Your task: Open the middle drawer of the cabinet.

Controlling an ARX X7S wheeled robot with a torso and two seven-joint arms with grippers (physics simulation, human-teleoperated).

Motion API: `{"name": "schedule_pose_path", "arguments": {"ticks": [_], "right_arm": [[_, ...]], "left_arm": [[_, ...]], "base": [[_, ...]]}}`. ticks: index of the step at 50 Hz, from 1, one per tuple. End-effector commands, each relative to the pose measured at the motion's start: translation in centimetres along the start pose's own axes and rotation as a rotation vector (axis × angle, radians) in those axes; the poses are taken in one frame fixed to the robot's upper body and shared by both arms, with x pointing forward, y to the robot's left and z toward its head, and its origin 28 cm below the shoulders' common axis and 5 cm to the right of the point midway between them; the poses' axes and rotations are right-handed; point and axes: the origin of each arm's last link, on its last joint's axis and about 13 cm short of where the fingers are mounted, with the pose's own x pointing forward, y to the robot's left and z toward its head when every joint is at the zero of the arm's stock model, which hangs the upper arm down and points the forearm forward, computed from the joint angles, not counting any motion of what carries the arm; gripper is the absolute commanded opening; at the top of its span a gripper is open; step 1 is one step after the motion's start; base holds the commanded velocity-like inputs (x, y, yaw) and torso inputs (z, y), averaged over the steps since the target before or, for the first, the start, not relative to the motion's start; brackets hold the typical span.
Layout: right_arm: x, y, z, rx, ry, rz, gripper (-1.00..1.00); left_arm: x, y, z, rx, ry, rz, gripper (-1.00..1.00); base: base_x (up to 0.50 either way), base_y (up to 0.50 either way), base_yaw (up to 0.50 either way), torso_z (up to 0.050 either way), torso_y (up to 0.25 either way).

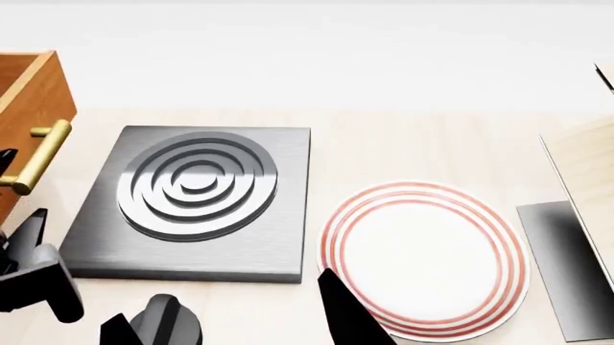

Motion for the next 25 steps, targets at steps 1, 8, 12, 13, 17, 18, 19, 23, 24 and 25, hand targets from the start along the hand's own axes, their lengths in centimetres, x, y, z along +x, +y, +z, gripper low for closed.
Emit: {"name": "schedule_pose_path", "arguments": {"ticks": [1, 8, 12, 13, 17, 18, 19, 23, 24, 25], "right_arm": [[0.1, -0.3, -0.1, -0.03, 0.007, -0.009, 1.0], [0.1, -0.3, -0.1, -0.03, 0.01, -0.009, 1.0], [0.1, -0.3, -0.1, -0.031, 0.009, -0.008, 1.0], [0.1, -0.3, -0.1, -0.03, 0.009, -0.009, 1.0], [0.0, -0.3, -0.1, -0.032, 0.008, -0.01, 1.0], [0.0, -0.2, -0.1, -0.032, 0.008, -0.009, 1.0], [0.1, -0.2, -0.1, -0.032, 0.008, -0.009, 1.0], [0.1, -0.2, 0.0, -0.032, 0.008, -0.006, 1.0], [0.1, -0.1, 0.0, -0.033, 0.008, -0.005, 1.0], [0.1, -0.1, 0.0, -0.035, 0.008, -0.004, 1.0]], "left_arm": [[-0.9, -1.5, 1.1, -0.02, -0.038, -0.067, 1.0], [-1.5, -1.8, 1.6, -0.055, -0.056, -0.033, 1.0], [-2.0, -0.7, 2.1, -0.129, -0.08, 0.039, 1.0], [-2.2, -0.5, 2.2, -0.152, -0.084, 0.053, 1.0], [-2.7, 0.6, 2.3, -0.248, -0.076, 0.12, 1.0], [-2.8, 0.9, 2.4, -0.284, -0.07, 0.135, 1.0], [-2.9, 1.2, 2.4, -0.308, -0.068, 0.141, 1.0], [-3.1, 2.2, 2.6, -0.452, -0.062, 0.171, 1.0], [-3.4, 2.8, 2.9, -0.482, -0.065, 0.179, 1.0], [-3.7, 3.2, 3.1, -0.511, -0.076, 0.178, 1.0]], "base": [[0.0, 0.0, 0.0, 0.0, 0.0], [0.0, 0.0, 0.0, 0.0, 0.0], [0.0, 0.0, 0.0, 0.0, 0.0], [0.0, 0.0, 0.0, 0.0, 0.0], [0.0, 0.0, 0.0, 0.0, 0.0], [0.0, 0.0, 0.0, 0.0, 0.0], [0.0, 0.0, 0.0, 0.0, 0.0], [0.0, 0.0, 0.0, 0.0, 0.0], [0.0, 0.0, 0.0, 0.0, 0.0], [0.0, 0.0, 0.0, 0.0, 0.0]]}}
